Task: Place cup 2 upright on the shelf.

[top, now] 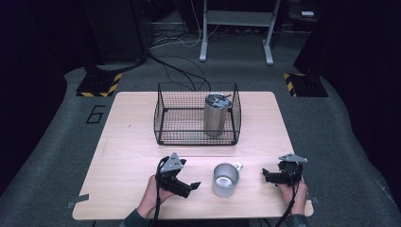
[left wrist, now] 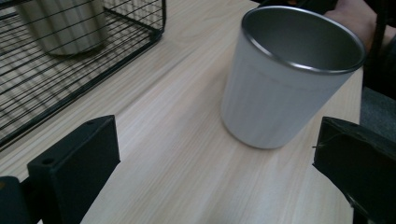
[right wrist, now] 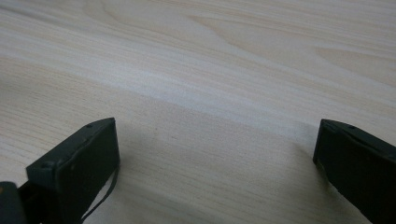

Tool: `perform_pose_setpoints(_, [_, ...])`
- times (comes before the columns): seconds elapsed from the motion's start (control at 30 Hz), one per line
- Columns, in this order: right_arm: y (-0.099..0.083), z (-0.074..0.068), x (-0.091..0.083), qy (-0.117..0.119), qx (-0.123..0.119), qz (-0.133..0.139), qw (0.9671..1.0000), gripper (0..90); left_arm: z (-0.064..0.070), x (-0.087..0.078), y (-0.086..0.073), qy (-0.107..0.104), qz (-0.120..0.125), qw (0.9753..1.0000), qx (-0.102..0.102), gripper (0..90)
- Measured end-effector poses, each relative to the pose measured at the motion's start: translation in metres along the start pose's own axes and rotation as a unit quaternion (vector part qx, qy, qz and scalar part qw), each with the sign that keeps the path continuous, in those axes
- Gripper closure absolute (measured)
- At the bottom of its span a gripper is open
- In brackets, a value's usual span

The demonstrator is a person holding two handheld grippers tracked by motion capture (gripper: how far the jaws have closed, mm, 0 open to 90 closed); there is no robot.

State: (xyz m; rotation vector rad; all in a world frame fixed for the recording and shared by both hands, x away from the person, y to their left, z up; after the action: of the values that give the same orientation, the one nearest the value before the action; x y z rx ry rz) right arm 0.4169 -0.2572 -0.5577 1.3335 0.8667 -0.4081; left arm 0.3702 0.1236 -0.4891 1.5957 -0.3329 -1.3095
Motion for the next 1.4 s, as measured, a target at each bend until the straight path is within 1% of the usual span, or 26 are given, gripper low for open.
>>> perform_pose_setpoints(0.03, [0.0,0.0,0.0,0.0,0.0,0.0,1.0,0.0,0.002,0.002,0.002,-0.006,-0.001,1.0,0.007,0.1])
perform_pose_setpoints(0.07, [0.0,0.0,0.0,0.0,0.0,0.0,1.0,0.0,0.006,0.005,0.005,-0.013,0.001,0.9999,0.009,0.1])
perform_pose_setpoints(0.13, [0.0,0.0,0.0,-0.001,0.001,0.0,1.0,0.0,0.011,0.009,0.008,-0.02,0.003,0.9996,0.018,0.1])
perform_pose_setpoints(0.17, [0.0,0.0,0.0,-0.001,0.001,0.0,1.0,0.0,0.014,0.01,0.009,-0.025,0.003,0.9995,0.017,0.1])
perform_pose_setpoints(0.27, [0.0,0.0,0.0,-0.001,0.001,0.0,1.0,0.0,0.022,0.017,0.013,-0.035,0.003,0.999,0.028,0.1])
perform_pose_setpoints(0.3, [0.0,0.0,0.0,-0.001,0.001,0.0,1.0,0.0,0.023,0.018,0.014,-0.034,0.003,0.9989,0.032,0.1])
perform_pose_setpoints(0.37, [0.0,0.0,0.0,0.0,0.001,0.0,1.0,0.0,0.03,0.024,0.018,-0.042,0.009,0.9984,0.036,0.0])
perform_pose_setpoints(0.4, [0.0,0.0,0.0,0.0,0.001,0.0,1.0,0.0,0.031,0.026,0.019,-0.045,0.008,0.9981,0.041,0.0])
perform_pose_setpoints(0.5, [0.0,0.0,0.0,-0.001,0.001,0.0,1.0,0.0,0.034,0.032,0.023,-0.048,0.011,0.9978,0.045,0.0])
perform_pose_setpoints(0.6, [0.0,0.0,0.0,-0.001,0.001,0.0,1.0,0.0,0.036,0.036,0.025,-0.05,0.012,0.9976,0.048,0.0])
perform_pose_setpoints(0.63, [0.0,0.0,0.0,-0.001,0.001,0.0,1.0,0.0,0.039,0.039,0.028,-0.053,0.01,0.9971,0.054,0.0])
perform_pose_setpoints(0.67, [0.0,0.0,0.0,-0.001,0.001,0.0,1.0,0.0,0.039,0.039,0.028,-0.053,0.01,0.9971,0.054,0.0])
perform_pose_setpoints(0.73, [0.0,0.0,0.0,-0.001,0.004,0.0,1.0,0.0,0.043,0.044,0.034,-0.058,0.016,0.9963,0.062,0.0])
perform_pose_setpoints(0.83, [0.0,0.0,0.0,-0.001,0.005,0.0,1.0,0.0,0.043,0.049,0.038,-0.056,0.016,0.996,0.067,0.0])
perform_pose_setpoints(0.93, [0.0,0.0,0.0,-0.001,0.005,0.0,1.0,0.0,0.044,0.055,0.041,-0.06,0.013,0.9956,0.071,0.0])
perform_pose_setpoints(0.97, [0.0,0.0,0.0,-0.001,0.005,0.0,1.0,0.0,0.045,0.058,0.042,-0.057,0.015,0.9957,0.071,0.0])
perform_pose_setpoints(1.0, [0.0,0.0,0.0,-0.001,0.005,0.0,1.0,0.0,0.045,0.059,0.042,-0.061,0.011,0.9955,0.072,0.0])
perform_pose_setpoints(1.03, [0.0,0.0,0.0,-0.001,0.005,0.0,1.0,0.0,0.046,0.063,0.044,-0.056,0.012,0.9956,0.075,0.0])
perform_pose_setpoints(1.13, [0.0,0.0,0.0,-0.001,0.005,0.0,1.0,0.0,0.048,0.066,0.046,-0.059,0.011,0.9952,0.078,0.0])
perform_pose_setpoints(1.17, [0.0,0.0,0.0,-0.001,0.005,0.0,1.0,0.0,0.049,0.071,0.048,-0.052,0.01,0.9948,0.087,0.0])
perform_pose_setpoints(1.3, [0.0,0.0,0.0,-0.001,0.005,0.0,1.0,0.0,0.052,0.076,0.049,-0.052,0.009,0.9948,0.088,0.4])
perform_pose_setpoints(1.37, [0.0,0.0,0.0,-0.001,0.005,0.0,1.0,0.0,0.053,0.08,0.05,-0.047,0.007,0.9946,0.093,1.1])
perform_pose_setpoints(1.4, [0.0,0.0,0.0,-0.001,0.005,0.0,1.0,0.0,0.053,0.083,0.051,-0.045,0.007,0.9949,0.09,1.4])
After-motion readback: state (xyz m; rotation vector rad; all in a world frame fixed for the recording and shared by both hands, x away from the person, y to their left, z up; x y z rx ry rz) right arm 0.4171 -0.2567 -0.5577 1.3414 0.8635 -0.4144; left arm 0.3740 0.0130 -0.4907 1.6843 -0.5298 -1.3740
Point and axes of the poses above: each handheld gripper's, and its own axes: x roughly forward along the jaws, y roughly out of its top, z roughly to its right, the point moved 4 cm from there along x, roughly forward along the jaws, and after that the axes turned 4 degrees about -z, right-handed, at the moved point
